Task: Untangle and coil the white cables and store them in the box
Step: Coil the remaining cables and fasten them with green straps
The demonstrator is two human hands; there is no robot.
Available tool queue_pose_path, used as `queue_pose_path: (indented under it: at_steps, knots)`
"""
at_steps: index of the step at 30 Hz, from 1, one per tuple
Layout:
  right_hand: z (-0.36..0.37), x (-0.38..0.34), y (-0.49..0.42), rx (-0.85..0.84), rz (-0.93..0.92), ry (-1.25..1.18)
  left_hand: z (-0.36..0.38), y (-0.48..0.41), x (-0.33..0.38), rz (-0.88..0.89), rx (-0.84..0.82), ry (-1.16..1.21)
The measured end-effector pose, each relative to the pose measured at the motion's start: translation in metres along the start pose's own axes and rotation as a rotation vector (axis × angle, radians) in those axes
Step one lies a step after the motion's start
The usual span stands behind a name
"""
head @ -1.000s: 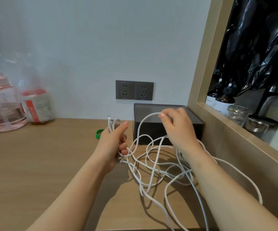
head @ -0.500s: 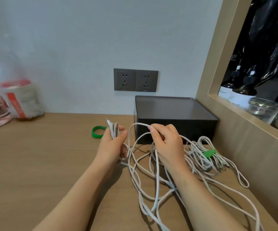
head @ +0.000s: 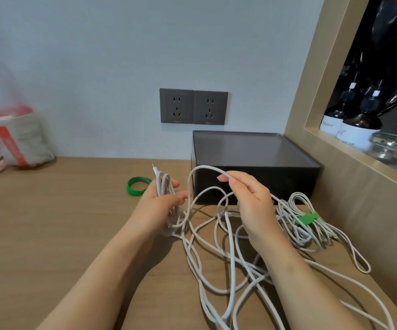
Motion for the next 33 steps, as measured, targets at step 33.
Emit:
queue_pose_path:
  at_steps: [33]
  knots:
    - [0.017,-0.006,0.009,-0.246,-0.019,0.24,-0.006,0.009,0.006,0.018,0.025,0.026]
Point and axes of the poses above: each hand's wrist, its own y-axis away from the middle knuckle, its own z-axis out of the palm, x = y × z, the point moved 4 cm from there along -y, towards the middle knuckle, and after that the axes turned 4 degrees about -x, right-handed, at the moved point
